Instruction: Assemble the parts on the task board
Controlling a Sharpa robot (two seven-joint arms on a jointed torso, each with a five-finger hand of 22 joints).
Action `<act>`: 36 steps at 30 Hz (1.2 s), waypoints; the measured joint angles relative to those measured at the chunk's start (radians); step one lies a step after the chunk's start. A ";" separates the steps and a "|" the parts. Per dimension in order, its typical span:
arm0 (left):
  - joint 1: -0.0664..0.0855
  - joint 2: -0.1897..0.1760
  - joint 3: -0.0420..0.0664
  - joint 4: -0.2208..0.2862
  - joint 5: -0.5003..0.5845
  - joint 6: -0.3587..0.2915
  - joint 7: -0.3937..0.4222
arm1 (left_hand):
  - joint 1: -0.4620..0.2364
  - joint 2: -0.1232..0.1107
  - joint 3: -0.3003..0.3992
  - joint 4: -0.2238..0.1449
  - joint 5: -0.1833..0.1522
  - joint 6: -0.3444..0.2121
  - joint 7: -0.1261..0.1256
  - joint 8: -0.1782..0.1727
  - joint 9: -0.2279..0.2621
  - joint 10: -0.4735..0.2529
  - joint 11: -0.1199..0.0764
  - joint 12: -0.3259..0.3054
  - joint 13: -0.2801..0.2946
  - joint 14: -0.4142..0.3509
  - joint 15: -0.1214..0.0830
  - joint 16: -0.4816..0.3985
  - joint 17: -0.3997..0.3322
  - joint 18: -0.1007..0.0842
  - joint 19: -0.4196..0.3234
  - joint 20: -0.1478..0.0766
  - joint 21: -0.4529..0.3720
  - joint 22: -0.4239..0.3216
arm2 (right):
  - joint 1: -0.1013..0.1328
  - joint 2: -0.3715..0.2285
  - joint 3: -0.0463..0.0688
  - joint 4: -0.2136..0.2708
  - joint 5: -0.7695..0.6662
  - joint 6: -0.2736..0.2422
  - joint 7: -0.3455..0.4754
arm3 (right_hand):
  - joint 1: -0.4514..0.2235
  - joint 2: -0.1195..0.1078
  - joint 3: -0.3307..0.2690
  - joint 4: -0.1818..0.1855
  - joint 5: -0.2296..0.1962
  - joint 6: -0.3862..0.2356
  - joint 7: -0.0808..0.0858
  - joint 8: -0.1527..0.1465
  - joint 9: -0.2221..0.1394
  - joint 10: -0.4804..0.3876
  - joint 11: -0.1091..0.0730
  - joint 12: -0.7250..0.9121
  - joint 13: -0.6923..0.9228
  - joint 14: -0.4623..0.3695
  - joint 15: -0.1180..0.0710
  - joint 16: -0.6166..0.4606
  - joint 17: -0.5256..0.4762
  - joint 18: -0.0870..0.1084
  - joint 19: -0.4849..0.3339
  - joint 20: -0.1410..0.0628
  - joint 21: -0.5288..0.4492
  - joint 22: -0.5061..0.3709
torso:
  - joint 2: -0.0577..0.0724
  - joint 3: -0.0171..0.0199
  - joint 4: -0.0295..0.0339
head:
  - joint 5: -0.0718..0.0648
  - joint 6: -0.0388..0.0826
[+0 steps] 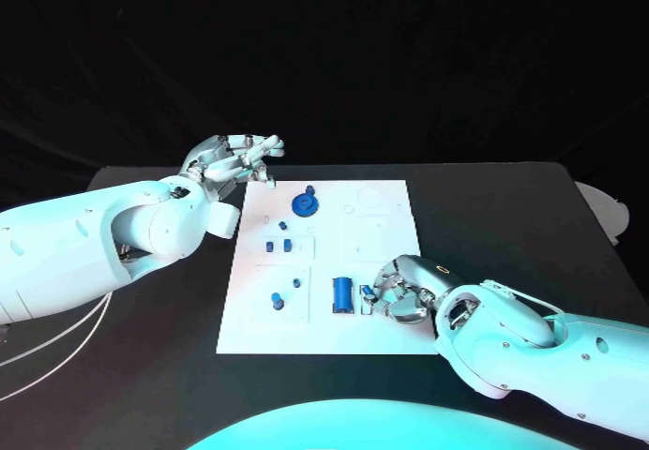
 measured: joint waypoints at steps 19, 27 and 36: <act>0.000 0.000 0.000 0.000 -0.001 0.001 -0.002 | 0.000 0.000 0.003 0.003 0.000 0.000 0.000 0.004 0.000 -0.004 0.004 0.000 0.000 0.000 0.000 0.000 0.000 0.000 0.000 0.000 0.000 0.001 | 0.000 0.018 0.001 -0.020 0.021 0.017 0.007 | -0.172 -0.025 -0.050 0.004 0.061 0.033 -0.019 0.019 0.043 0.000 0.000 0.013 0.000 0.000 0.000 0.000 0.000 0.000 0.000 0.000 0.000 0.000 | -0.001 0.0000 -0.0005 | 0.018 -0.005; 0.000 0.000 0.000 0.000 -0.001 0.001 -0.003 | 0.000 0.000 0.003 0.003 0.000 0.000 0.000 0.004 0.000 -0.004 0.004 0.000 0.000 0.000 0.000 0.000 0.000 0.000 0.000 0.000 0.000 0.002 | 0.001 0.017 0.001 -0.021 0.022 0.024 0.012 | -0.211 -0.026 -0.095 0.005 0.026 0.033 -0.019 0.022 0.039 0.000 0.000 0.013 0.000 0.000 0.000 0.000 0.000 0.000 0.000 0.000 0.000 0.000 | -0.001 0.0000 -0.0006 | 0.020 -0.005; 0.000 -0.001 0.000 0.000 -0.001 0.001 -0.004 | 0.000 0.000 0.006 0.000 0.000 0.000 0.000 0.004 0.000 -0.004 0.003 0.000 -0.001 0.000 0.000 0.000 0.000 0.000 0.000 0.000 0.000 0.002 | 0.000 0.006 0.000 -0.014 0.019 0.024 0.018 | -0.187 -0.024 -0.107 -0.001 0.010 0.033 -0.019 0.022 0.038 0.000 0.000 0.013 0.000 0.000 0.000 0.000 0.000 0.000 0.000 0.000 0.000 0.000 | -0.001 0.0006 -0.0008 | 0.018 -0.005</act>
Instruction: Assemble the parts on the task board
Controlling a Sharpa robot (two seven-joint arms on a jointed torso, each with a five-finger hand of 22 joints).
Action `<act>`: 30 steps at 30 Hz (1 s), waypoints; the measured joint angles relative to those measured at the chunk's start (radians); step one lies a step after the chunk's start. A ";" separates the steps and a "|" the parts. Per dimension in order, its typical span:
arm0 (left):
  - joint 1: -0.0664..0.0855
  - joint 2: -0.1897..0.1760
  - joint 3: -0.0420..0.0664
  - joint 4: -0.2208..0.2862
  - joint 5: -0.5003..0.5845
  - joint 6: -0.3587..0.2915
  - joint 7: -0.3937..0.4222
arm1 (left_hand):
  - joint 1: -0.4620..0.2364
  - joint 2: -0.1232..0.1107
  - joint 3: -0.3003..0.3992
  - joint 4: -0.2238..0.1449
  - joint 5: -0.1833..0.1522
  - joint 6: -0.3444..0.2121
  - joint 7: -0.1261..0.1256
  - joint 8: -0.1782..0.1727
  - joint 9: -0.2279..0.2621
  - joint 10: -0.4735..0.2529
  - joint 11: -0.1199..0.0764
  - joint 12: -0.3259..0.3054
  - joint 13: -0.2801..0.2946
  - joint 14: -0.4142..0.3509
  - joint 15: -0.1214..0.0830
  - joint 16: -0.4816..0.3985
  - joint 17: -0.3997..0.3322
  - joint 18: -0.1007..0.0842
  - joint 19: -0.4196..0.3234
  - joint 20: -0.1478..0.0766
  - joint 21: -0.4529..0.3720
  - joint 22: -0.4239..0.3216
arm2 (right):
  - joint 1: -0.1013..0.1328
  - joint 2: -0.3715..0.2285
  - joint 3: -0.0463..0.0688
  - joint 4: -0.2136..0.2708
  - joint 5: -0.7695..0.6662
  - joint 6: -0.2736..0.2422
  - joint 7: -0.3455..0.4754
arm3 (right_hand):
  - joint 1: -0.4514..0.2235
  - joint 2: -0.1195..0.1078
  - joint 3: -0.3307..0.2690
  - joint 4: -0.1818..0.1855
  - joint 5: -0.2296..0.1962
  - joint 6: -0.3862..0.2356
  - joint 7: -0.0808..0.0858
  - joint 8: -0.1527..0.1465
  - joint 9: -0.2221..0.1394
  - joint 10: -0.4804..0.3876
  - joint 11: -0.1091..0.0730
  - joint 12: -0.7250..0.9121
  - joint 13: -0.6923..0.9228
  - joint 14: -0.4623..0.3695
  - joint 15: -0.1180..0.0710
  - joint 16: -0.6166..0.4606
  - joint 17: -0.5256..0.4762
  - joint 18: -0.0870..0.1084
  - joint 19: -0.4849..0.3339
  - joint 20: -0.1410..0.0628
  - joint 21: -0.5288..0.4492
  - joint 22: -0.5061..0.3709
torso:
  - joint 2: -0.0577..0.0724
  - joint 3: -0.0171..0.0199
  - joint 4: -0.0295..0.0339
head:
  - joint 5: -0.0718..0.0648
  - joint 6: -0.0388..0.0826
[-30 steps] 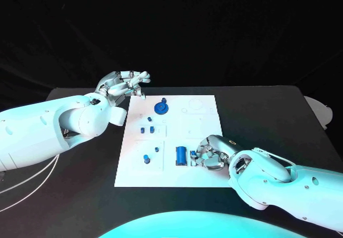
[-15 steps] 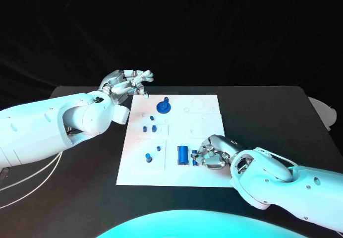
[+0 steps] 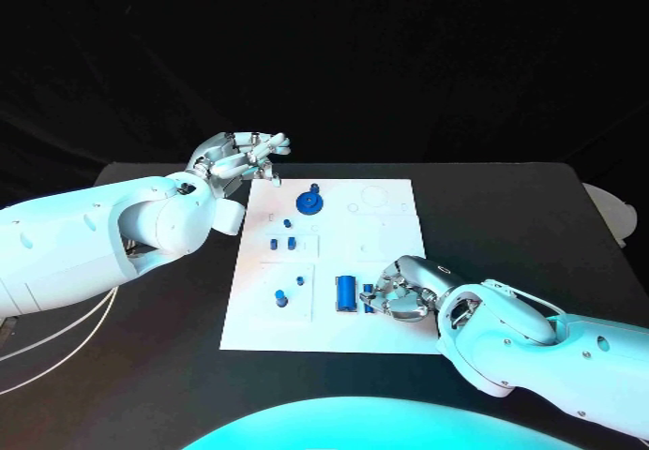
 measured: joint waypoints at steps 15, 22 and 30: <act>-0.001 0.012 -0.006 -0.031 0.000 0.004 0.004 | -0.004 -0.004 0.000 0.000 0.000 0.000 0.000 0.005 0.000 -0.004 -0.004 0.013 0.000 -0.008 0.001 0.000 -0.002 0.000 -0.007 0.007 0.000 0.001 | 0.079 -0.082 0.002 -0.030 0.173 -0.120 0.260 | 0.185 -0.016 -0.028 -0.011 -0.025 -0.116 0.062 -0.086 -0.033 -0.113 0.045 -0.255 0.000 0.002 0.034 -0.062 0.000 0.018 0.001 0.023 -0.134 0.001 | -0.012 -0.0005 -0.0041 | -0.015 0.034; -0.005 0.056 -0.013 -0.092 0.004 0.004 0.022 | -0.009 -0.009 0.013 0.002 0.000 -0.004 -0.004 0.014 0.000 0.019 -0.007 0.034 -0.002 -0.059 0.001 -0.074 -0.039 0.000 -0.067 0.008 -0.076 -0.039 | 0.151 -0.051 0.003 -0.211 0.540 -0.140 0.554 | 0.312 -0.002 -0.015 -0.033 -0.086 -0.207 0.107 -0.141 -0.050 -0.422 0.092 -0.772 -0.328 -0.195 0.078 -0.493 -0.471 0.157 -0.301 0.066 -0.908 -0.092 | -0.037 -0.0058 -0.0091 | -0.037 0.084; -0.020 0.133 -0.015 -0.210 0.037 -0.004 0.056 | -0.003 -0.025 0.044 -0.002 0.000 -0.004 -0.004 0.026 -0.002 0.139 0.001 -0.105 -0.047 -0.127 0.028 -0.491 -0.186 0.000 -0.188 0.063 -0.398 -0.247 | 0.180 0.071 0.011 -0.475 0.912 -0.105 0.788 | 0.359 -0.004 0.080 -0.015 -0.128 -0.212 0.137 -0.193 -0.105 -0.453 0.137 -1.092 -0.701 -0.433 0.142 -0.968 -0.747 0.164 -0.471 0.122 -1.290 -0.367 | -0.077 -0.0141 -0.0143 | -0.052 0.151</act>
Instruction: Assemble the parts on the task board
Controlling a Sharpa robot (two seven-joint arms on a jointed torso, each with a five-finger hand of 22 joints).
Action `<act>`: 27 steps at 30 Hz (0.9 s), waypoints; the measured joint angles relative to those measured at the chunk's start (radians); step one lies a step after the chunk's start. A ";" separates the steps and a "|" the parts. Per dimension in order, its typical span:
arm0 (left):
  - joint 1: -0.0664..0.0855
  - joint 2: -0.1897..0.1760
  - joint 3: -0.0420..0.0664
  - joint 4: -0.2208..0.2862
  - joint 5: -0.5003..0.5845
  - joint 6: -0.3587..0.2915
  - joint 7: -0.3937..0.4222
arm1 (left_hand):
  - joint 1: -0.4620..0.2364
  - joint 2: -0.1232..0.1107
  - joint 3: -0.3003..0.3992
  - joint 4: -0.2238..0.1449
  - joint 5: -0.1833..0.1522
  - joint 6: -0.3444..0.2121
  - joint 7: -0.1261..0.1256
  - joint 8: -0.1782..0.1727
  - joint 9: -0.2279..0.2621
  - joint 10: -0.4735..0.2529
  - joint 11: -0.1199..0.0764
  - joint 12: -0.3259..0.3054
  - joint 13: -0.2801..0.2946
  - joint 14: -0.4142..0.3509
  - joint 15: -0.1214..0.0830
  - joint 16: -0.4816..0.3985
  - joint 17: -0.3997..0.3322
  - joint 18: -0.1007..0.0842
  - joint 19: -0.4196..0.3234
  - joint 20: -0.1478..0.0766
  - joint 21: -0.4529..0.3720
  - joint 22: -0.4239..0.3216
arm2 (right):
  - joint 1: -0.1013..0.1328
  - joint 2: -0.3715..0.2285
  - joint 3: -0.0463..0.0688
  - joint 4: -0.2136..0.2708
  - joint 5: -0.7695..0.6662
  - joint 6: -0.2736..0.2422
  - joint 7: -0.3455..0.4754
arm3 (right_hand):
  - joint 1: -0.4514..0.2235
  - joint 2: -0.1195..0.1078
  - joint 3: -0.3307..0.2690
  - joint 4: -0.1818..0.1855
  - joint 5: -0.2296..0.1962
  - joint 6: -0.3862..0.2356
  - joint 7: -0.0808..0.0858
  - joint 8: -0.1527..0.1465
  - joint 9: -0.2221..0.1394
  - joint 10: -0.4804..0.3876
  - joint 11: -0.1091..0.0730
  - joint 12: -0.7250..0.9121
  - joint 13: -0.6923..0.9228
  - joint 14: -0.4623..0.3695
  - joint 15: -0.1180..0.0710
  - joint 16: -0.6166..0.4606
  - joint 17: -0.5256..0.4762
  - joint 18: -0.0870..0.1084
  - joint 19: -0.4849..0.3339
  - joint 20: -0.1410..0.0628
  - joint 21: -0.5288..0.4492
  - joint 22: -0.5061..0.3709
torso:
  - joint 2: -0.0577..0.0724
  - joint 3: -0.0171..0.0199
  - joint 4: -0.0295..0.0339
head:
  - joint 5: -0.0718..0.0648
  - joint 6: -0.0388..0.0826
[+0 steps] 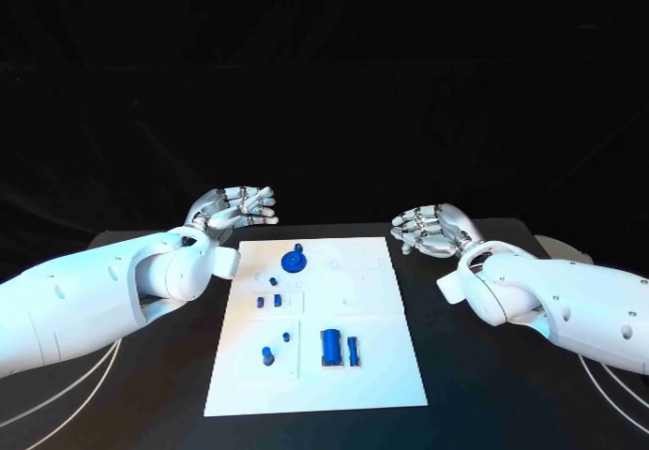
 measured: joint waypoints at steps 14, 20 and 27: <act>-0.031 0.114 0.000 -0.171 0.097 -0.021 0.064 | -0.069 -0.006 -0.063 -0.009 -0.007 -0.073 -0.062 -0.139 -0.054 -0.054 -0.015 -0.388 -0.005 -0.135 0.081 -0.461 -0.123 -0.043 -0.203 0.047 -0.322 -0.268 | -0.006 0.172 0.004 -0.294 0.265 0.125 0.160 | -0.057 0.047 -0.047 -0.059 -0.045 -0.054 0.011 -0.129 -0.145 -0.035 0.055 -0.233 -0.458 -0.114 0.078 -0.371 -0.264 0.000 -0.155 0.088 -0.217 -0.501 | -0.039 0.0057 0.0018 | 0.010 0.047; -0.038 0.105 0.003 -0.146 0.095 -0.032 0.061 | -0.371 0.026 -0.091 -0.173 -0.056 -0.502 -0.145 -0.291 -0.133 -0.533 -0.101 -0.469 -0.040 -0.546 -0.031 -0.619 -0.186 -0.117 -0.606 -0.116 -0.357 -0.319 | -0.015 0.156 0.014 -0.262 0.270 0.114 0.158 | -0.337 0.125 -0.291 -0.184 -0.114 -0.515 -0.102 -0.211 -0.381 -0.582 -0.044 -0.270 -0.549 -0.658 -0.002 -0.489 -0.441 -0.097 -0.654 -0.054 -0.253 -0.765 | -0.042 0.0050 0.0082 | 0.006 0.052; -0.077 0.086 0.019 -0.032 0.081 -0.108 0.063 | -0.898 0.042 -0.104 -0.250 -0.078 -0.707 -0.184 -0.363 -0.169 -0.762 -0.141 -0.499 -0.057 -0.743 -0.085 -0.692 -0.216 -0.149 -0.797 -0.194 -0.369 -0.341 | -0.061 0.113 0.059 -0.115 0.311 0.056 0.169 | -0.941 0.164 -0.407 -0.246 -0.143 -0.737 -0.157 -0.248 -0.494 -0.885 -0.093 -0.283 -0.589 -0.920 -0.041 -0.543 -0.525 -0.133 -0.892 -0.123 -0.267 -0.888 | -0.067 0.0017 0.0436 | -0.008 0.082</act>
